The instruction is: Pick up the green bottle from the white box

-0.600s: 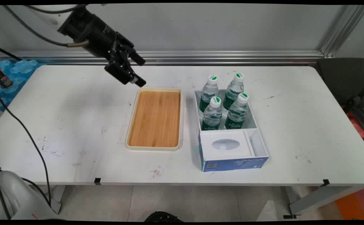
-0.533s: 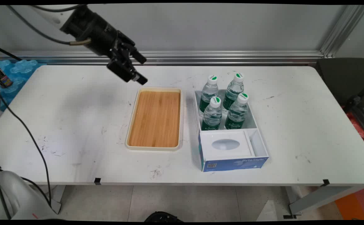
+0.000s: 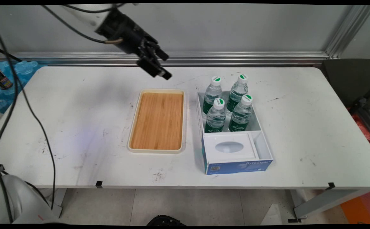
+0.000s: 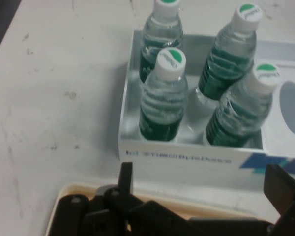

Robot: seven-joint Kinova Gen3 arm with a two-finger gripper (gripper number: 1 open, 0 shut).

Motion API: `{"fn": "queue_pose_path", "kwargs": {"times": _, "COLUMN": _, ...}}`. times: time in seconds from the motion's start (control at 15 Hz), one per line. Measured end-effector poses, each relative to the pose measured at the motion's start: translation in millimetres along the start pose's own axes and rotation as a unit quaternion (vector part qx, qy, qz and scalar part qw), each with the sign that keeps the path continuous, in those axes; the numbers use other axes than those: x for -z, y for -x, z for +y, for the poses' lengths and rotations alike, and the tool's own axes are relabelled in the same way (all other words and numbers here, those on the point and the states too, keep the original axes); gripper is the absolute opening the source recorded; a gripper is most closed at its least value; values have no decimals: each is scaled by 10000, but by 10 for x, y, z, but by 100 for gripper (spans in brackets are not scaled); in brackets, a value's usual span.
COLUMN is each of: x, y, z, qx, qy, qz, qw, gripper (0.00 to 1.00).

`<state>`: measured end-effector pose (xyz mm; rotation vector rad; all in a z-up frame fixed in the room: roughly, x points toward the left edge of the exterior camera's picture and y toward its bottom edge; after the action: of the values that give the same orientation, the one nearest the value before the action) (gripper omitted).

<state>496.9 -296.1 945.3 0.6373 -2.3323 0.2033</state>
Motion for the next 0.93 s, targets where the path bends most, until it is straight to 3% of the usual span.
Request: {"fn": "queue_pose_path", "kwargs": {"times": 0.93, "x": -1265, "y": -203, "z": -240, "qx": -74, "qy": 224, "qz": 56, "qw": 9997, "gripper": 100}}
